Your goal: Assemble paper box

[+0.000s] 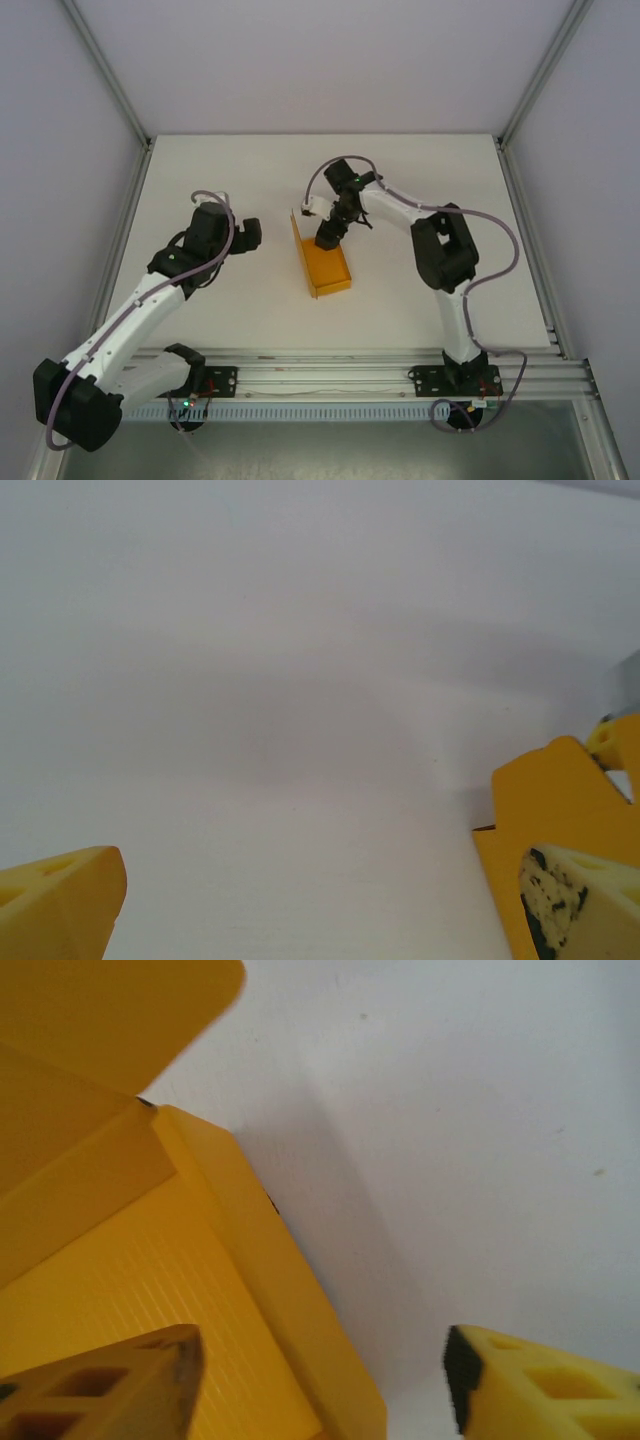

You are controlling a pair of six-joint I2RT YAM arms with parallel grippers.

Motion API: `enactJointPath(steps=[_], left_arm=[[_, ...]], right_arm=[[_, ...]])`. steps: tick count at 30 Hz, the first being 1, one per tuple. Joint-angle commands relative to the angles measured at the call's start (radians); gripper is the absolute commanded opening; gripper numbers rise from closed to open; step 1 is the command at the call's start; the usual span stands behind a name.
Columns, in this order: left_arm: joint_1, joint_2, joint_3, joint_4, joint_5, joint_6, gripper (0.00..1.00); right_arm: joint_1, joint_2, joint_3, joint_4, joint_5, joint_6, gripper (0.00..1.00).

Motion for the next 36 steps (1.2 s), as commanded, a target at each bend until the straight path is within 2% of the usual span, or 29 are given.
enactJointPath(steps=[1, 6, 9, 13, 15, 19, 23, 26, 29, 33, 36], left_arm=[[0.005, -0.014, 0.018, 0.023, 0.015, -0.019, 1.00], [0.006, 0.008, 0.035, 0.017, -0.016, -0.032, 1.00], [0.006, 0.020, 0.054, 0.005, -0.056, -0.049, 1.00], [0.006, 0.017, 0.061, 0.018, -0.086, -0.056, 1.00], [0.005, 0.017, 0.060, 0.024, -0.111, -0.063, 1.00], [0.005, 0.027, 0.063, 0.055, -0.105, -0.065, 1.00], [0.006, 0.052, 0.071, 0.106, -0.021, -0.036, 1.00], [0.005, 0.076, 0.084, 0.115, -0.008, -0.023, 1.00], [0.006, 0.100, 0.102, 0.116, 0.028, 0.008, 1.00], [0.005, 0.128, 0.104, 0.151, 0.124, 0.068, 1.00], [0.006, 0.161, 0.119, 0.144, 0.175, 0.093, 1.00]], right_arm=[[0.006, 0.030, 0.053, -0.086, -0.014, 0.002, 0.51], [0.018, -0.018, -0.061, 0.151, 0.061, 0.204, 0.27], [0.020, -0.103, -0.231, 0.366, 0.154, 0.383, 0.20], [0.040, -0.217, -0.397, 0.514, 0.396, 0.715, 0.16], [0.055, -0.265, -0.456, 0.515, 0.524, 0.905, 0.16], [0.121, -0.314, -0.492, 0.363, 0.778, 1.205, 0.18], [0.165, -0.301, -0.495, 0.248, 0.806, 1.411, 0.18], [0.183, -0.319, -0.528, 0.275, 0.769, 1.490, 0.21], [0.201, -0.363, -0.569, 0.346, 0.740, 1.490, 0.23], [0.201, -0.432, -0.571, 0.335, 0.839, 1.415, 0.38], [0.200, -0.486, -0.561, 0.311, 0.884, 1.291, 0.53]])
